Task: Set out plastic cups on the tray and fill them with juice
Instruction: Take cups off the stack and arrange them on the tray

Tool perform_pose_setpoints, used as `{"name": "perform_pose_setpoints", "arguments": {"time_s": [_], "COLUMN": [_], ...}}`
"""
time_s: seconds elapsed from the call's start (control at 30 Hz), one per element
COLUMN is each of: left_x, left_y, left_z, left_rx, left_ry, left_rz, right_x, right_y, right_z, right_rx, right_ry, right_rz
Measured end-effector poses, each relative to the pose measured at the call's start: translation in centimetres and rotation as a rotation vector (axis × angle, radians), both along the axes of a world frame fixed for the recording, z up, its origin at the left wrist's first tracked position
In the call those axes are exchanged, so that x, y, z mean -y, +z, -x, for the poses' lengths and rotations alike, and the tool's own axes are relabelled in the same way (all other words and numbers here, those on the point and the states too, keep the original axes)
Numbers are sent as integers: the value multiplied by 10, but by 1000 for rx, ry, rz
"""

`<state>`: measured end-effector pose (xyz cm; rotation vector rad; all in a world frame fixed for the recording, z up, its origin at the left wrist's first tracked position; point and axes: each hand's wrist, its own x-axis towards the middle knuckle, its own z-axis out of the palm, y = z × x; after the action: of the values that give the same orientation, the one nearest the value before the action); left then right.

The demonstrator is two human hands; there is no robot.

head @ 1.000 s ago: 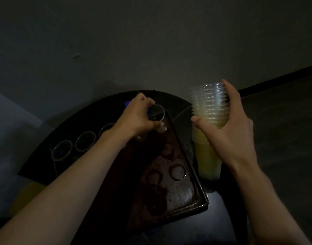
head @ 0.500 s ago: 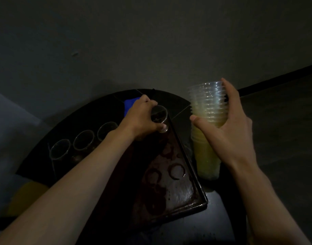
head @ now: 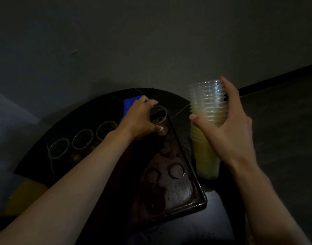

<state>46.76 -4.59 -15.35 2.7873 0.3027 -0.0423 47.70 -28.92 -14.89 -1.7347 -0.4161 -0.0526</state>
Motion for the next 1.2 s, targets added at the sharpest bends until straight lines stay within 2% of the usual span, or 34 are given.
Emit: {"name": "perform_pose_setpoints", "arguments": {"time_s": [0.47,0.53,0.67,0.8,0.87,1.2], "left_x": [-4,-6,9,25,23,-21], "left_y": [3,12,25,34,42,58], "left_z": [-2,6,44,82,103,203], "left_rx": [37,134,510,657,656,376], "left_ry": [13,8,-32,91,174,326], "left_rz": [39,67,139,432,533,606], "right_x": [-3,-5,-16,-35,-46,-104], "right_y": [-3,-3,2,6,6,2], "right_z": [-1,-1,8,28,41,99], "right_rx": [21,18,19,62,96,153], "right_ry": [38,77,204,377,454,699], "right_rz": [7,5,16,101,156,244]}}
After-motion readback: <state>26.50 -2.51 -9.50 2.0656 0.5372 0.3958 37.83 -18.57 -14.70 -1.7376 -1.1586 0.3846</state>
